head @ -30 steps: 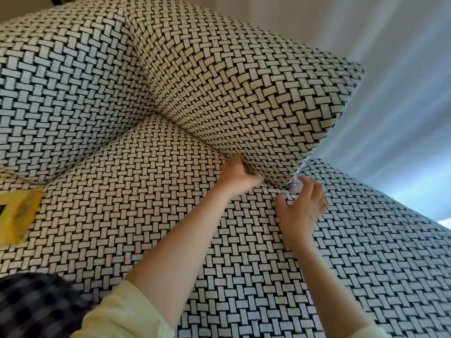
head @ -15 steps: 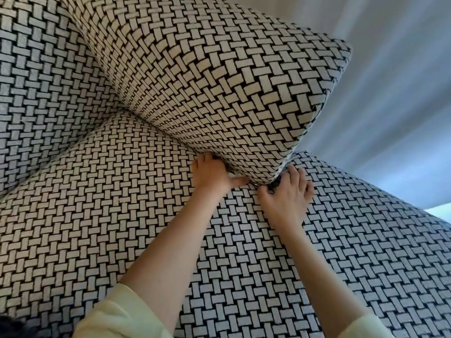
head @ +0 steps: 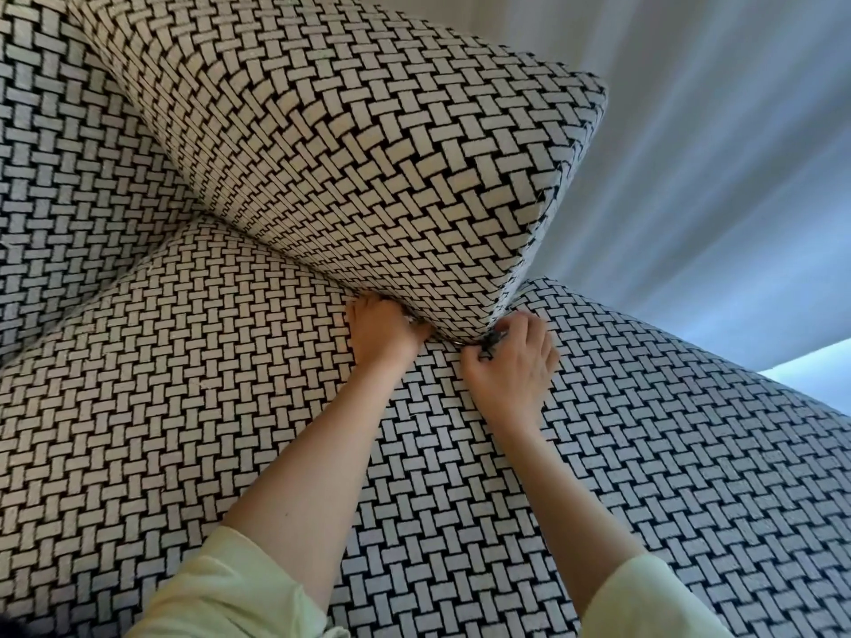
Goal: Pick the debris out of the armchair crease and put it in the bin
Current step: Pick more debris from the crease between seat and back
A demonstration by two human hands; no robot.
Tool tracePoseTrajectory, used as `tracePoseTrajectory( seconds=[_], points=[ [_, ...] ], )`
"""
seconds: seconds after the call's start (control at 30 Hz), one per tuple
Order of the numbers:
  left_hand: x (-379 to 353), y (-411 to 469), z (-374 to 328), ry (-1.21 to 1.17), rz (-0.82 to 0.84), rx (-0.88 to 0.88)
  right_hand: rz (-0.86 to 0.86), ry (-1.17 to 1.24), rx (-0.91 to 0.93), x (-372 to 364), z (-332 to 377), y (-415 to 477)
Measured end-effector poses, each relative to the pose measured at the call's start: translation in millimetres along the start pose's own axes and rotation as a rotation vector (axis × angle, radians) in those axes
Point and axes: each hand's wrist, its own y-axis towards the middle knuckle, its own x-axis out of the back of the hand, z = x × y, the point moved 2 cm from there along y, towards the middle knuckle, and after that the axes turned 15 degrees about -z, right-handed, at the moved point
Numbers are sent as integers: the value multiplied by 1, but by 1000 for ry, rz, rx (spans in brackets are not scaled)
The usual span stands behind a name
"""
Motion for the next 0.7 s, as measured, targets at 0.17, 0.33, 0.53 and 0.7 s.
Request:
tracePoseTrajectory(
  seconds=[0.17, 0.33, 0.53, 0.7],
  points=[
    [5, -1, 0, -50, 72, -39, -14, -56, -10, -3, -1, -1],
    [15, -8, 9, -316, 217, -68, -17, -31, -9, -3, -2, -1],
    [30, -29, 11, -526, 345, -9, -61, 44, -11, 1, 0, -2],
    [46, -40, 18, -660, 396, 59, -111, 114, 165, 8, 10, -12]
  ],
)
